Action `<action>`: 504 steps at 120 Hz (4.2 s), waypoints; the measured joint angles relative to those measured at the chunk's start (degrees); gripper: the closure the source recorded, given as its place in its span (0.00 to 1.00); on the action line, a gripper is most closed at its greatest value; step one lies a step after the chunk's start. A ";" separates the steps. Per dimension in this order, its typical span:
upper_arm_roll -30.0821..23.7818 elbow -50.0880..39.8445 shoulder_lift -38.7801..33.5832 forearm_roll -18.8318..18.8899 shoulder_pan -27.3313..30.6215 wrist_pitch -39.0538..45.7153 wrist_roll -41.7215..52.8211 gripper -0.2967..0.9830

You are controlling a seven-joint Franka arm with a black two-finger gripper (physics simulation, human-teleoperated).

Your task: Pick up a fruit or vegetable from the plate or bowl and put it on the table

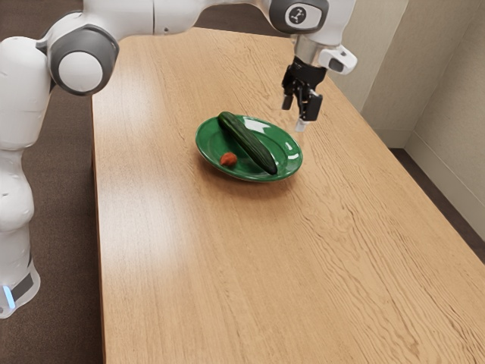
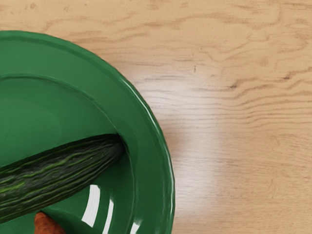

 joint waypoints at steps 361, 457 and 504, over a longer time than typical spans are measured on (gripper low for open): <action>18.35 -38.06 -9.67 -4.85 0.18 33.02 78.44 0.61; -3.80 -30.16 -10.62 -5.27 0.08 32.33 78.53 0.63; -13.42 -30.20 -10.44 -5.08 -0.33 31.87 73.39 0.42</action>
